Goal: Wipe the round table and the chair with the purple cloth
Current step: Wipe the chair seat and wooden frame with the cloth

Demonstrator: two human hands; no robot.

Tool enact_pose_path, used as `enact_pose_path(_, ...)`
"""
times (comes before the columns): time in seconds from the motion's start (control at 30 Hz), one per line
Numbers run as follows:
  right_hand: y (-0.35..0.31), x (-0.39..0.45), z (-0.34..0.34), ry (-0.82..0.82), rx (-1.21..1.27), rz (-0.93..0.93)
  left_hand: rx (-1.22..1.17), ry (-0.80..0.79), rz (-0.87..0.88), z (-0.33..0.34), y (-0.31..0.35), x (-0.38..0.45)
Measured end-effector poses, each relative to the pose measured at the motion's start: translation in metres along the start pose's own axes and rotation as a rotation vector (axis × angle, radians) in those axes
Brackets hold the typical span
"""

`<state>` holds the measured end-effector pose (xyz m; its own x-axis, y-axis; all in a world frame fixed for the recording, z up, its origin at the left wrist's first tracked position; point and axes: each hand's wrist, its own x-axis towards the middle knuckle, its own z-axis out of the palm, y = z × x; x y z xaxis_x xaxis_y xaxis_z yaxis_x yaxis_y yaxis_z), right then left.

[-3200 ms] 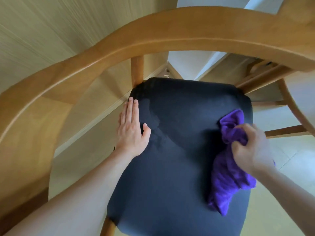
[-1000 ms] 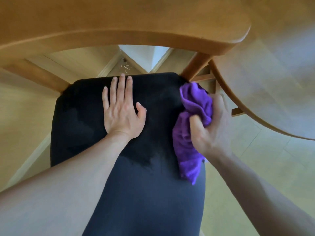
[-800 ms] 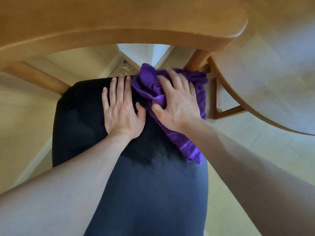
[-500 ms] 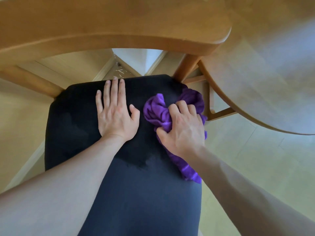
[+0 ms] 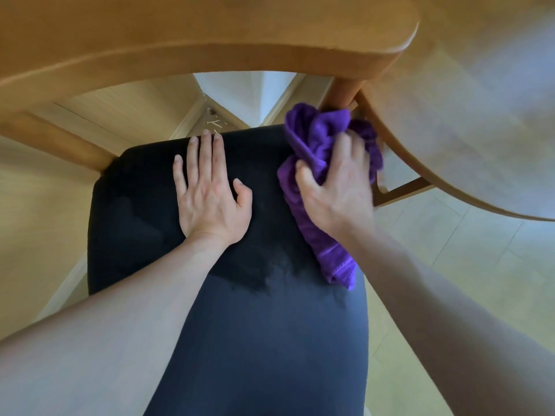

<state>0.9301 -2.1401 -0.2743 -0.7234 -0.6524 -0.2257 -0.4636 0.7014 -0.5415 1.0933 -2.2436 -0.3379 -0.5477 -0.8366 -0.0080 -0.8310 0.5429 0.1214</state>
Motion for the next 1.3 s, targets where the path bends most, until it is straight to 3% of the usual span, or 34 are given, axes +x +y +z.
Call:
enact_pose_path(0.07,0.0,0.006,0.014,-0.084,-0.104,0.044,-0.002,0.007,-0.002,0.0,0.0,0.0)
enact_pose_path(0.27,0.013,0.0,0.015,-0.047,-0.064,0.047,-0.005,0.023,-0.006,0.002,0.001,0.0)
enact_pose_path(0.37,0.024,-0.035,0.012,0.014,-0.072,0.082,-0.014,0.021,-0.01,0.001,0.0,0.0)
enact_pose_path(0.53,0.049,-0.099,0.005,-0.037,-0.075,0.123,-0.038,0.012,-0.007,0.0,0.001,0.0)
enact_pose_path(0.63,0.047,-0.091,0.001,0.039,0.15,0.254,-0.064,0.027,-0.015,0.002,-0.001,0.0)
enact_pose_path(0.73,0.034,-0.046,-0.003,0.223,0.388,0.417,-0.066,0.036,-0.02,0.001,0.001,0.0)
enact_pose_path(0.83,0.011,0.0,0.007,0.219,0.372,0.323,-0.066,0.027,-0.017,0.0,0.002,0.0)
enact_pose_path(0.93,0.001,0.012,0.024,0.104,0.092,0.176,-0.06,0.024,-0.017,-0.002,0.002,-0.001)
enact_pose_path(1.17,0.007,0.0,0.025,0.117,-0.005,0.135,-0.084,0.003,0.0,-0.007,0.001,0.0)
enact_pose_path(1.3,0.015,-0.057,0.022,0.071,-0.094,0.102,-0.11,-0.034,0.001,-0.008,-0.001,0.001)
